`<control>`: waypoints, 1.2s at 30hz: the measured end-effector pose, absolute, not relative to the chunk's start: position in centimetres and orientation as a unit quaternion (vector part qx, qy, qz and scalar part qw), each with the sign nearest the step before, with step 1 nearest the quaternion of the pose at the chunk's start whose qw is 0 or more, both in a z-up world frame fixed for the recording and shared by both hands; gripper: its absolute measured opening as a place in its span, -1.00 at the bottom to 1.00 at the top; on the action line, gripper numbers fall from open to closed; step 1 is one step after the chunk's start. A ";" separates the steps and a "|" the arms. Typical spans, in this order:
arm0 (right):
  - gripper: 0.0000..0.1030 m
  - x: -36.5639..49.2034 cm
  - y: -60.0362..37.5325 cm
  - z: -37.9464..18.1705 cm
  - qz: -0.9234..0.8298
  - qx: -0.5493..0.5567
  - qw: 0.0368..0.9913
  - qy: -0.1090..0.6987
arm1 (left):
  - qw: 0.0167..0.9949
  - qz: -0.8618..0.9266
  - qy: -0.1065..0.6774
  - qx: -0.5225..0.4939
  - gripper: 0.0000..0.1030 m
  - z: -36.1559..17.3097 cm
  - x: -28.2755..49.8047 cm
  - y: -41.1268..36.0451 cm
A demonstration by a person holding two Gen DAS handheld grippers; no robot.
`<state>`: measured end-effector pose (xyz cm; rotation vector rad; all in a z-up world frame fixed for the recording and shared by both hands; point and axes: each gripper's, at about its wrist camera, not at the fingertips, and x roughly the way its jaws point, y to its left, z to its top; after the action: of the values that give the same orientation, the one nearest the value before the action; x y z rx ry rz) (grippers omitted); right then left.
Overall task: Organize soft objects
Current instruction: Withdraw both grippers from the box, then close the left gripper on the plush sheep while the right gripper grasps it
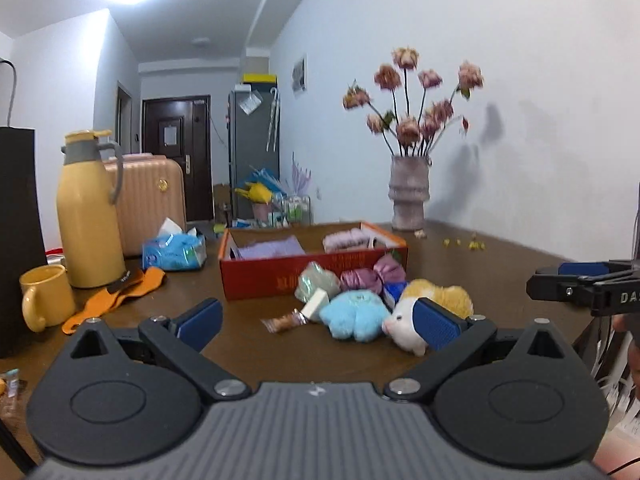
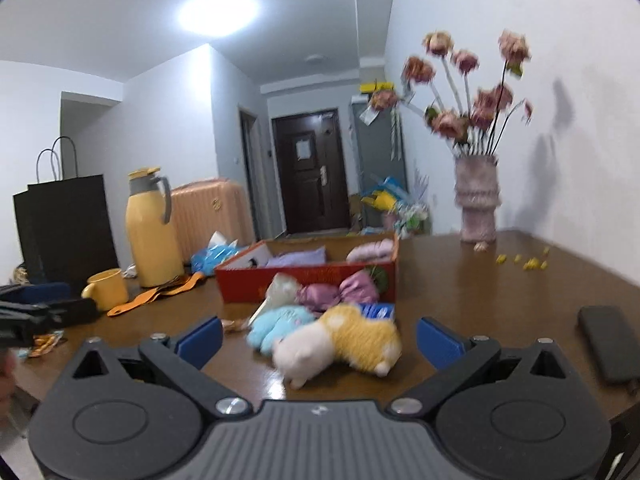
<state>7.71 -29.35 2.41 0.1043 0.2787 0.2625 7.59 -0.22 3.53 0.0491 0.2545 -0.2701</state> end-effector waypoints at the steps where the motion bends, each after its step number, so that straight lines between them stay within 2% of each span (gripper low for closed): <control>1: 1.00 8.0 -29.3 2.2 0.132 0.049 0.980 0.142 | 0.981 -0.139 0.131 0.022 1.00 3.2 8.0 -0.4; 5: 0.99 9.8 -29.6 1.0 0.118 0.056 0.979 0.159 | 0.970 -0.175 0.167 -0.008 1.00 2.0 11.0 -1.6; 9: 0.87 13.1 -30.8 -0.4 0.110 0.077 0.972 0.193 | 0.954 -0.211 0.214 -0.005 1.00 0.1 15.1 -5.0; 14: 0.87 16.9 -32.8 -0.8 0.108 0.104 0.968 0.199 | 0.934 -0.240 0.264 -0.025 0.94 -1.6 19.4 -8.1; 17: 0.86 19.9 -33.6 -1.3 0.118 0.112 0.964 0.212 | 0.927 -0.240 0.283 -0.046 0.81 -2.4 21.4 -8.9; 19: 0.78 21.9 -33.9 -1.7 0.124 0.122 0.959 0.224 | 0.927 -0.231 0.292 -0.052 0.53 -2.8 22.3 -9.4; 20: 0.69 23.0 -34.1 -2.1 0.129 0.131 0.956 0.231 | 0.925 -0.230 0.299 -0.054 0.46 -3.0 22.8 -9.6; 22: 0.45 24.7 -34.3 -2.7 0.145 0.153 0.946 0.246 | 0.917 -0.233 0.318 -0.063 0.21 -3.5 23.8 -9.8; 24: 0.01 25.7 -34.4 -3.5 0.168 0.179 0.931 0.270 | 0.912 -0.238 0.326 -0.072 0.12 -3.7 24.1 -9.6; 29: -0.07 22.5 -33.1 -3.2 0.213 0.175 0.915 0.294 | 0.912 -0.228 0.325 -0.104 0.08 -3.0 23.1 -6.0; 31: -0.07 21.0 -32.5 -3.2 0.235 0.177 0.909 0.296 | 0.911 -0.223 0.324 -0.123 0.12 -2.8 22.9 -4.6; 35: 0.13 20.1 -31.4 -2.8 0.225 0.168 0.916 0.286 | 0.906 -0.225 0.330 -0.142 0.19 -2.6 23.2 -4.1; 36: 0.13 20.3 -31.1 -2.8 0.224 0.164 0.917 0.287 | 0.905 -0.227 0.331 -0.143 0.18 -2.6 23.3 -4.2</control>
<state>20.28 -31.10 -2.84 0.3374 0.5912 0.4618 23.25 -4.24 -2.62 -0.2952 0.6837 -0.4692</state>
